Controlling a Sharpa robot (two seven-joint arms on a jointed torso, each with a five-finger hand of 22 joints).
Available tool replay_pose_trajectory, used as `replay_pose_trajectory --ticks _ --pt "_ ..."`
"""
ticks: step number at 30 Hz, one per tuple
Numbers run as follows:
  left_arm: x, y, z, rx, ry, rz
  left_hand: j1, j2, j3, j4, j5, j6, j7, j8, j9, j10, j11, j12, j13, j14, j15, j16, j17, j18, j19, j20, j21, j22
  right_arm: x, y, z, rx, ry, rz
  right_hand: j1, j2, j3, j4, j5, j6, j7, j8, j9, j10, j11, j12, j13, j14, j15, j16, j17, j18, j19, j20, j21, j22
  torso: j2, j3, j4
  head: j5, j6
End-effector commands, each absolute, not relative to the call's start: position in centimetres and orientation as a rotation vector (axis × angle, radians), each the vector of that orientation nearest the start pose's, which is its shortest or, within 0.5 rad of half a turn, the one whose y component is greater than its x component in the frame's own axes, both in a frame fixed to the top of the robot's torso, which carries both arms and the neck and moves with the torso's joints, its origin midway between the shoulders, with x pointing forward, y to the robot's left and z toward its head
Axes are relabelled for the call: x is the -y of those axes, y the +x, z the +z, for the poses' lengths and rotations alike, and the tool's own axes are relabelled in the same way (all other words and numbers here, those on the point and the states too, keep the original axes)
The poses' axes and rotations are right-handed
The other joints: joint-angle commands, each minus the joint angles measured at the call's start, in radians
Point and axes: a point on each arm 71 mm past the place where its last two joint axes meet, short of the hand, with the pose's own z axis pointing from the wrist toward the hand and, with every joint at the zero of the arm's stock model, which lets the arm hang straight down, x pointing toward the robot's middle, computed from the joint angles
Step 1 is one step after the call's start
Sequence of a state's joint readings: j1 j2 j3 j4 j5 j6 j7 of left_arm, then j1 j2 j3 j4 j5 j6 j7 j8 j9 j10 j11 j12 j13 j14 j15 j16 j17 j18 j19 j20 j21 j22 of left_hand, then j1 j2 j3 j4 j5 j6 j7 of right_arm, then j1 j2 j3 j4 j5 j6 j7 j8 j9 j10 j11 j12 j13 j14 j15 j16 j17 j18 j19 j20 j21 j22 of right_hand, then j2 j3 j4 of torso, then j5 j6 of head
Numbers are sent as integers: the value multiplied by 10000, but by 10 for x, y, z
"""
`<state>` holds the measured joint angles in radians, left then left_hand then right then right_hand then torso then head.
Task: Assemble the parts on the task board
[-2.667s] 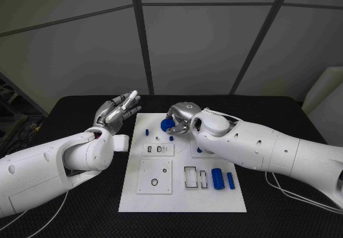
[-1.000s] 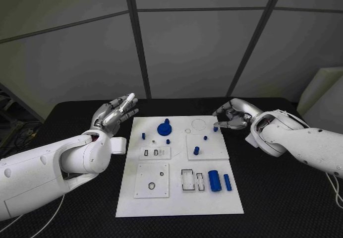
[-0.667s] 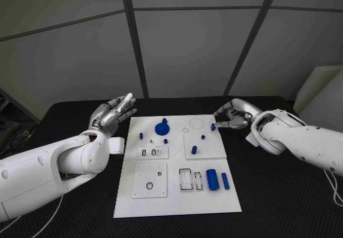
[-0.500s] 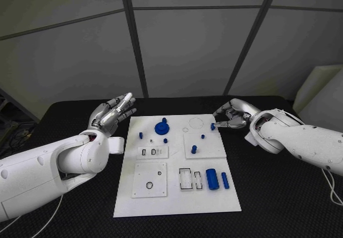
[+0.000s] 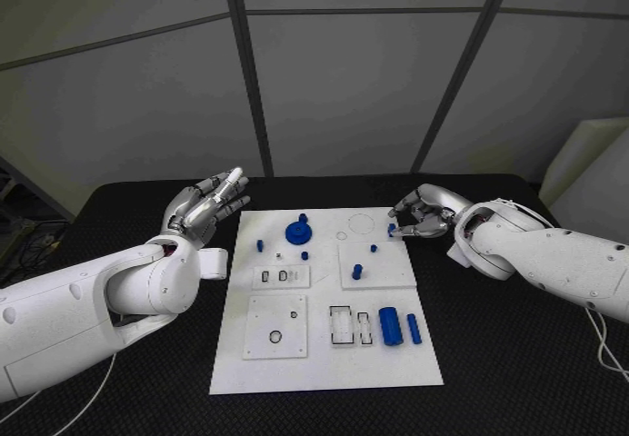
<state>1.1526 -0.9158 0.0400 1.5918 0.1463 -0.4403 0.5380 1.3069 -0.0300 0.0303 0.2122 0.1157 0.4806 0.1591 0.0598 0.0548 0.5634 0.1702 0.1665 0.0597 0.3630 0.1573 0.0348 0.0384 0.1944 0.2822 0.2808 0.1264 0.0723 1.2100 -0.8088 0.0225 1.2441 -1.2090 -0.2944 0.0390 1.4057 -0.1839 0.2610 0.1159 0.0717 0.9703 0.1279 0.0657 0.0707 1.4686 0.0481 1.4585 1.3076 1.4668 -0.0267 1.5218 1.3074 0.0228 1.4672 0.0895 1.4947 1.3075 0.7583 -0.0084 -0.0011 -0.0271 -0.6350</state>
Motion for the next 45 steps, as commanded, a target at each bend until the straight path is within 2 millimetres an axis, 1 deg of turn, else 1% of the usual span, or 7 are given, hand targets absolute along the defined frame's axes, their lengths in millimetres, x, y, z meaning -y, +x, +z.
replay_pose_trajectory --ticks 1,4,11,15,20,33,45 --pt "-239 482 -161 -11353 -12412 -15424 32 95 2 -26 30 21 528 -9 -7 -33 37 6 -3 -47 33 30 3 -120 49 -22 41 13 270 540 -175 -16656 1058 6360 -2 106 -20 -58 29 66 -15 25 6 378 -50 64 1699 811 -29 55 1658 59 294 -77 41 1313 -4 -7 -5 -18 -12" --pt "-241 483 -161 -11340 -12423 -15373 32 95 2 -26 30 21 528 -9 -7 -33 37 6 -3 -47 33 30 3 -120 49 -22 41 13 270 541 -176 -16776 1045 6298 -21 136 -25 -55 30 128 -26 46 15 412 -57 118 1746 827 -32 84 1721 41 340 -78 85 1395 -3 8 -16 -9 -13" --pt "-241 484 -161 -11343 -12446 -15319 32 95 2 -26 30 21 528 -9 -7 -33 37 6 -3 -47 33 30 3 -120 49 -22 41 13 269 542 -177 -16912 951 6152 -60 213 -23 -41 42 223 -41 67 26 457 -71 187 1806 842 -41 112 1782 21 396 -83 137 1492 1 7 -5 -14 -25" --pt "-241 484 -161 -11348 -12451 -15315 46 116 2 -59 36 39 537 -8 -5 -19 46 14 -1 -34 37 33 5 -122 58 -21 50 14 269 543 -178 -16953 935 6083 -73 257 -13 -36 59 269 -48 75 31 468 -78 202 1820 847 -47 121 1802 17 410 -87 150 1514 -1 -4 -1 -19 -31" --pt "-241 484 -162 -11352 -12457 -15305 46 116 2 -59 36 39 537 -8 -5 -19 46 14 -1 -34 37 33 5 -122 58 -21 50 14 268 544 -179 -16997 893 6005 -88 320 4 -30 70 336 -58 87 37 486 -86 230 1843 851 -54 129 1817 13 419 -93 158 1531 3 6 -7 -9 -39" --pt "-241 484 -162 -11352 -12461 -15294 46 116 2 -59 36 39 537 -8 -5 -19 46 14 -1 -34 37 33 5 -122 58 -21 50 14 265 546 -180 -17068 817 5865 -121 468 56 -28 79 523 -85 118 53 530 -109 298 1904 860 -76 146 1856 -1 458 -112 195 1601 -3 4 -12 23 -61" --pt "-241 484 -162 -11357 -12467 -15290 46 116 2 -59 36 39 537 -8 -5 -19 46 14 -1 -34 37 33 5 -122 58 -21 50 14 263 546 -181 -17094 812 5813 -186 601 98 -19 84 750 -133 154 74 572 -142 362 1961 868 -116 164 1895 -13 490 -144 225 1659 -5 9 -9 -5 -89"
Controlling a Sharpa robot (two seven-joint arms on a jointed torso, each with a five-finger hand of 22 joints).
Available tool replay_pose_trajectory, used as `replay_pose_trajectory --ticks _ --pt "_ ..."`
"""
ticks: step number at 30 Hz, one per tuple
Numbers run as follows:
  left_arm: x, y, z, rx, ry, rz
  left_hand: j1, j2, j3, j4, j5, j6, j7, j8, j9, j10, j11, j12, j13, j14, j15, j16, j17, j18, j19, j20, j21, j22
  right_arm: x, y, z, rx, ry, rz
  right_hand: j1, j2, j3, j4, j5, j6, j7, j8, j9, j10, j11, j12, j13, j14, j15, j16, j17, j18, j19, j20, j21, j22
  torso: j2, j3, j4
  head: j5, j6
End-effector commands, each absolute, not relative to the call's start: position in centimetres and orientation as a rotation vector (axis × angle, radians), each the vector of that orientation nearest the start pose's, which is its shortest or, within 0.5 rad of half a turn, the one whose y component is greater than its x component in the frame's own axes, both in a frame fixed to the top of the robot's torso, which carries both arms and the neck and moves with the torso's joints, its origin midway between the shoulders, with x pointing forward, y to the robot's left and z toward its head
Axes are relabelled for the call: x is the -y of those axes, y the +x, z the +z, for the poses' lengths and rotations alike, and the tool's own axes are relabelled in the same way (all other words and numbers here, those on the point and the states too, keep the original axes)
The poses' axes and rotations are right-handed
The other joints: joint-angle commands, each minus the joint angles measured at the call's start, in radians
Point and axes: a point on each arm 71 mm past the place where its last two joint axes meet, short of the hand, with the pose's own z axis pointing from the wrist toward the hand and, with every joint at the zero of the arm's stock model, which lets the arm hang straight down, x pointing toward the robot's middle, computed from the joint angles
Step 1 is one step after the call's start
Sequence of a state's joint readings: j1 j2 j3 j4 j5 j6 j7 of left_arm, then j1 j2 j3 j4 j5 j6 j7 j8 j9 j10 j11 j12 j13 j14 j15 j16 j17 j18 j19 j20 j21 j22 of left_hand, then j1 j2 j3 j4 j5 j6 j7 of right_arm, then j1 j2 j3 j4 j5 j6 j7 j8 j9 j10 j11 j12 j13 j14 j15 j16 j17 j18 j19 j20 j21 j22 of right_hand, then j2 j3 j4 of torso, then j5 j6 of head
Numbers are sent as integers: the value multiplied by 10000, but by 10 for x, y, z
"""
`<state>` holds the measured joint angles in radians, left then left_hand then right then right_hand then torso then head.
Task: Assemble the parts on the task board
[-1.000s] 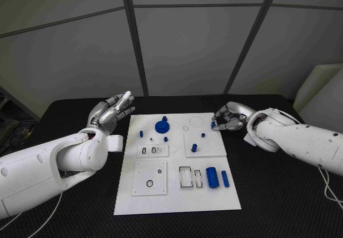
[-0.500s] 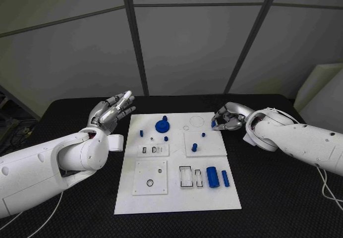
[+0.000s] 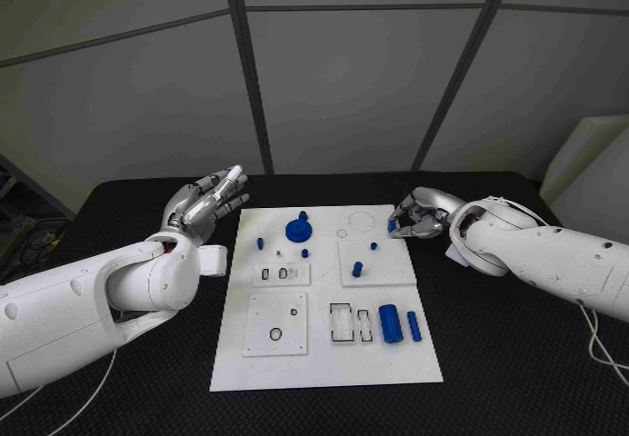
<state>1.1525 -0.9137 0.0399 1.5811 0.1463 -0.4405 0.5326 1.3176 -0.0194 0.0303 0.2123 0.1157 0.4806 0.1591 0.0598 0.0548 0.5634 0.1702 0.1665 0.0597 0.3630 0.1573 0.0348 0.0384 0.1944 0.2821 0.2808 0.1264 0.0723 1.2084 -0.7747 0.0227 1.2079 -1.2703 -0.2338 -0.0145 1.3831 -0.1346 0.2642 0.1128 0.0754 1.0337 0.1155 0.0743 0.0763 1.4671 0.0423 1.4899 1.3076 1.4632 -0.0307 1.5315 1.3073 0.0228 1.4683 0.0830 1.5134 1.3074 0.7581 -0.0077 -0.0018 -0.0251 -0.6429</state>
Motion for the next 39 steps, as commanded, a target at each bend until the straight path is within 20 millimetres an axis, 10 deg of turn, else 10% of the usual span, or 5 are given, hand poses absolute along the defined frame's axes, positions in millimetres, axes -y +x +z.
replay_pose_trajectory --ticks 1,28,39 --pt "-241 484 -162 -11358 -12467 -15289 -61 9 2 -59 36 39 537 -8 -5 -19 47 14 -1 -34 37 33 4 -122 58 -21 50 15 263 546 -181 -17092 811 5813 41 129 76 7 53 159 -18 79 24 591 -90 52 1965 904 -84 67 1897 -13 482 -85 40 1664 -3 0 -2 -26 -8" --pt "-242 485 -162 -11365 -12494 -15231 -18 75 8 -151 38 27 550 -17 -8 -27 57 16 -2 -33 45 33 5 -123 59 -21 64 14 246 535 -168 -15874 1200 6809 -75 575 253 -140 464 919 -257 192 247 711 -289 229 2125 941 -319 134 2054 -65 617 -310 170 1910 -28 -8 -10 -48 8" --pt "-246 485 -163 -11337 -12514 -15137 -9 84 9 -168 37 18 550 -20 -10 -34 57 14 -3 -39 45 32 4 -123 62 -21 68 14 191 516 -160 -15861 834 7628 -78 610 272 -171 529 975 -280 194 277 713 -314 231 2128 947 -326 147 2083 -66 620 -323 172 1915 -46 -16 6 36 -11"
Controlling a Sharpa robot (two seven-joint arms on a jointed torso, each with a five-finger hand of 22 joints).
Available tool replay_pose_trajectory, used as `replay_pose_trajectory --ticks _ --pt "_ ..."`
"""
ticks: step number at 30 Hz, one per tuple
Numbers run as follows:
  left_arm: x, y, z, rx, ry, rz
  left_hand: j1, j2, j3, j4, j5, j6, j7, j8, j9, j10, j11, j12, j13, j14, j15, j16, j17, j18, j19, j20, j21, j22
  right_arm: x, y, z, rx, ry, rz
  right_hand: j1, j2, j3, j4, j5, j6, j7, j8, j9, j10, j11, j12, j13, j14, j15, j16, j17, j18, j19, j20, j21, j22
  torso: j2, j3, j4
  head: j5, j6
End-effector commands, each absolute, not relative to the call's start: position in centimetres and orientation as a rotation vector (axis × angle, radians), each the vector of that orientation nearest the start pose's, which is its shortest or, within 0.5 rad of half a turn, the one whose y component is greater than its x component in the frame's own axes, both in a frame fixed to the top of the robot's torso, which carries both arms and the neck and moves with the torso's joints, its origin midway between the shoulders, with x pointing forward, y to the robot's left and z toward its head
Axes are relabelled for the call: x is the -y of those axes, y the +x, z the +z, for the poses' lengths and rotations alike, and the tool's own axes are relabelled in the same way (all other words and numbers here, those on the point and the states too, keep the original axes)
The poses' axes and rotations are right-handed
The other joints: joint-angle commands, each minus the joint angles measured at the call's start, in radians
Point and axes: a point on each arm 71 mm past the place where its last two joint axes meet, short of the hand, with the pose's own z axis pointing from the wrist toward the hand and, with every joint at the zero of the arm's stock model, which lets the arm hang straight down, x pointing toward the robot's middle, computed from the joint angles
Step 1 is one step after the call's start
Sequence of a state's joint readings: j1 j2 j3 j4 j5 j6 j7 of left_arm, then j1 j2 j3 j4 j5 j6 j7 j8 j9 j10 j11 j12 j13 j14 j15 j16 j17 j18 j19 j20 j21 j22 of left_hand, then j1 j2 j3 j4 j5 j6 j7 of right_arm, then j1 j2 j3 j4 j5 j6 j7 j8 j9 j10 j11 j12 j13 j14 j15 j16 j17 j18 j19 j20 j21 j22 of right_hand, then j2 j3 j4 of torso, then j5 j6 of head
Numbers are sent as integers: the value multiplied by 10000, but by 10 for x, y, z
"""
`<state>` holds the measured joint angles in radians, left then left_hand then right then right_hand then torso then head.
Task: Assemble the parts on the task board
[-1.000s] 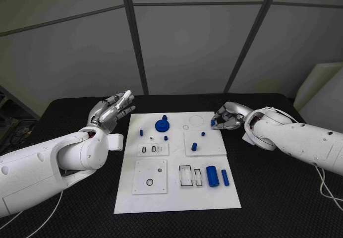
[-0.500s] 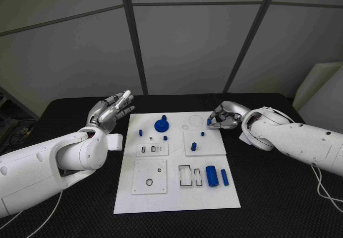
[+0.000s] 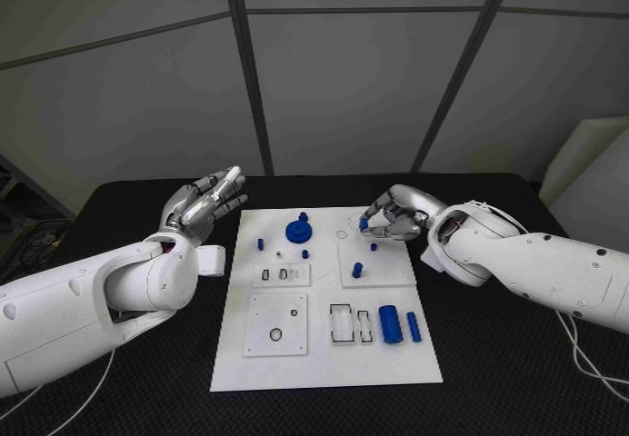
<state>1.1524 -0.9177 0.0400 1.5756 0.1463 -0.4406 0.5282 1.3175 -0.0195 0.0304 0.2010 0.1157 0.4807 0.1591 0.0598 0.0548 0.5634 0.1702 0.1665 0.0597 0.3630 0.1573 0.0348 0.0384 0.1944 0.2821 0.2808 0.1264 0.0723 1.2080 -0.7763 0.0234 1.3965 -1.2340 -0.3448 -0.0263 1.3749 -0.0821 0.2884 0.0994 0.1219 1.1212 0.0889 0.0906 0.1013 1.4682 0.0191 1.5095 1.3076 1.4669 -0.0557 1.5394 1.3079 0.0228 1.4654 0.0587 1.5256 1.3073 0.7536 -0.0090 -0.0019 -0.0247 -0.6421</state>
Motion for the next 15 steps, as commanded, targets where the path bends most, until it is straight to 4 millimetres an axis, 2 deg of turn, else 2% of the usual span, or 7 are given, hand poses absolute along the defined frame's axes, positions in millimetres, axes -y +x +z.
replay_pose_trajectory --ticks 1,8,11,15 --pt "-246 486 -163 -11333 -12516 -15127 -8 85 8 -56 37 18 550 -20 -10 -34 57 14 -3 -39 45 32 4 -123 62 -21 68 14 183 515 -159 -15868 718 7715 4 84 29 -37 63 100 -14 32 27 701 -82 36 2128 911 -77 68 2077 -66 648 -79 50 1915 7 -2 5 48 -16" --pt "-247 487 -163 -11322 -12526 -15094 -8 85 8 -56 37 18 550 -20 -10 -34 57 14 -3 -39 45 32 4 -123 62 -21 68 14 135 503 -160 -16004 -117 8124 6 106 42 -55 88 118 -24 29 39 699 -92 32 2125 917 -80 79 2102 -71 660 -84 61 1936 12 -17 19 198 -122" --pt "-247 488 -164 -11316 -12532 -15077 1 90 6 -77 36 18 547 -22 -10 -39 55 13 -4 -33 44 32 5 -123 60 -21 69 13 116 498 -163 -16172 -321 8235 7 116 47 -59 94 121 -26 27 43 694 -94 24 2119 917 -82 80 2104 -69 655 -85 56 1928 14 -10 -13 309 -143" --pt "-247 488 -164 -11327 -12537 -15081 1 90 6 -77 36 18 547 -22 -10 -39 55 13 -4 -33 44 32 5 -123 60 -21 69 13 98 493 -167 -16344 -570 8250 7 121 50 -63 100 122 -27 25 45 690 -95 17 2113 916 -83 77 2097 -68 652 -86 53 1922 25 -8 -8 338 -156"
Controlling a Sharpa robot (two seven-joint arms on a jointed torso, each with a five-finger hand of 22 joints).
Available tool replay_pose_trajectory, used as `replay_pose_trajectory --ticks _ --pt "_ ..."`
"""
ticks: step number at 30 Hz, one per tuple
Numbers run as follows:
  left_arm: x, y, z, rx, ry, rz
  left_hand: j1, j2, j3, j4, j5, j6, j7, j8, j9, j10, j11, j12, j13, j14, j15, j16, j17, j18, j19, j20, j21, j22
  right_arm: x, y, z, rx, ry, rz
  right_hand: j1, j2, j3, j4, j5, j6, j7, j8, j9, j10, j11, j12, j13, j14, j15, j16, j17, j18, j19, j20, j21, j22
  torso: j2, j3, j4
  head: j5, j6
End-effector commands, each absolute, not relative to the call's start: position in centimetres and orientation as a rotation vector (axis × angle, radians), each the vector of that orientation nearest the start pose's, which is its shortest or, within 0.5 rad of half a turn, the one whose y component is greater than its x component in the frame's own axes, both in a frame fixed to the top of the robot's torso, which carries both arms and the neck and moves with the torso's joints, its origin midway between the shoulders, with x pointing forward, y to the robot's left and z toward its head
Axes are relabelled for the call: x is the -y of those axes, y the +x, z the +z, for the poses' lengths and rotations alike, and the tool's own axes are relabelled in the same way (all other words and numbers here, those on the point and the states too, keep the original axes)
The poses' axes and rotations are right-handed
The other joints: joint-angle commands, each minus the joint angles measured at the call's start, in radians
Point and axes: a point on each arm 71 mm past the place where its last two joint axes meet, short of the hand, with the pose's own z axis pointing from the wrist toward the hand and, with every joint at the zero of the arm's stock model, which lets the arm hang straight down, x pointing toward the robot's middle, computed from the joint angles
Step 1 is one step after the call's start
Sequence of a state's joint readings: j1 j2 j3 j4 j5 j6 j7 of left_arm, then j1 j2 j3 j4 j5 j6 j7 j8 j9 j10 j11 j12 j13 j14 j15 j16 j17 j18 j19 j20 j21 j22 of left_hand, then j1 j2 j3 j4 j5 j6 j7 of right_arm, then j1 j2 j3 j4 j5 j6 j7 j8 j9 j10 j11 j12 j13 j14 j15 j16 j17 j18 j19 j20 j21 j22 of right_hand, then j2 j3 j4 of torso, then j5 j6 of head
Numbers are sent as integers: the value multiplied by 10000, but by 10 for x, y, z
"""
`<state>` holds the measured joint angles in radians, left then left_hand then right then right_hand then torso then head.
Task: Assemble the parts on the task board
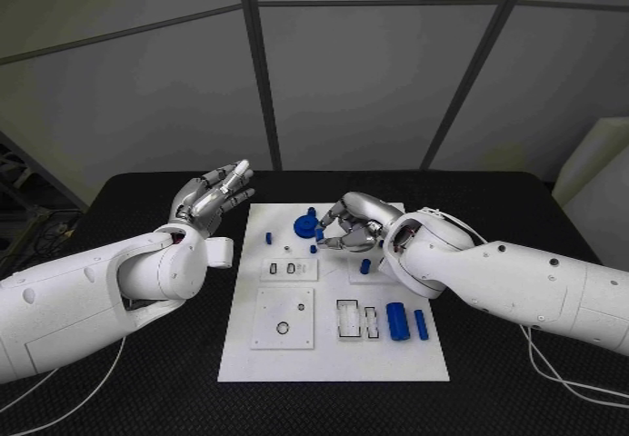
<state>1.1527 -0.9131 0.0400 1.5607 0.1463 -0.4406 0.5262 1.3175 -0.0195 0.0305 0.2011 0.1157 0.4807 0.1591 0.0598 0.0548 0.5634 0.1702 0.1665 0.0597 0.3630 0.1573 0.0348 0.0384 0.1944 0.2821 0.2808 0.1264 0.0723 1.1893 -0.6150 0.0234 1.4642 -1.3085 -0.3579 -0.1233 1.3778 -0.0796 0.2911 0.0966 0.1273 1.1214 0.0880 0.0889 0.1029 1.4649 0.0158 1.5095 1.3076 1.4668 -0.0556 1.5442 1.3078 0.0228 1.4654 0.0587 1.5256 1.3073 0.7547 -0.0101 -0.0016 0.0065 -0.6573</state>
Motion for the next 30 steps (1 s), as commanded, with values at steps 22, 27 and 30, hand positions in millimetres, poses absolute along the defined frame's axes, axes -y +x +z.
replay_pose_trajectory --ticks 22,27,30 --pt "-245 488 -164 -11406 -12572 -15104 19 107 -12 -154 32 15 547 -30 -12 -48 57 13 -5 109 55 55 21 -120 123 -16 112 28 51 474 -187 -16622 -1960 7696 -32 100 25 -48 70 111 -15 25 34 717 -62 7 2105 916 -88 29 2099 -69 654 -91 55 1926 22 14 -8 155 -120" --pt "-245 488 -164 -11414 -12576 -15105 19 107 -13 -155 32 22 547 -29 -12 -47 57 13 -5 101 55 54 20 -120 117 -16 109 26 49 472 -189 -16719 -2120 7612 -38 98 24 -49 75 111 -14 23 36 717 -62 6 2104 918 -89 32 2104 -69 655 -92 56 1928 20 12 -1 168 -151" --pt "-245 488 -164 -11414 -12578 -15101 19 107 -13 -155 32 22 547 -29 -12 -47 57 13 -5 101 55 54 20 -120 117 -16 109 26 49 472 -191 -16823 -2229 7507 -44 96 21 -50 78 110 -14 20 37 716 -61 6 2105 918 -89 32 2105 -69 655 -93 56 1927 17 13 -1 182 -170"
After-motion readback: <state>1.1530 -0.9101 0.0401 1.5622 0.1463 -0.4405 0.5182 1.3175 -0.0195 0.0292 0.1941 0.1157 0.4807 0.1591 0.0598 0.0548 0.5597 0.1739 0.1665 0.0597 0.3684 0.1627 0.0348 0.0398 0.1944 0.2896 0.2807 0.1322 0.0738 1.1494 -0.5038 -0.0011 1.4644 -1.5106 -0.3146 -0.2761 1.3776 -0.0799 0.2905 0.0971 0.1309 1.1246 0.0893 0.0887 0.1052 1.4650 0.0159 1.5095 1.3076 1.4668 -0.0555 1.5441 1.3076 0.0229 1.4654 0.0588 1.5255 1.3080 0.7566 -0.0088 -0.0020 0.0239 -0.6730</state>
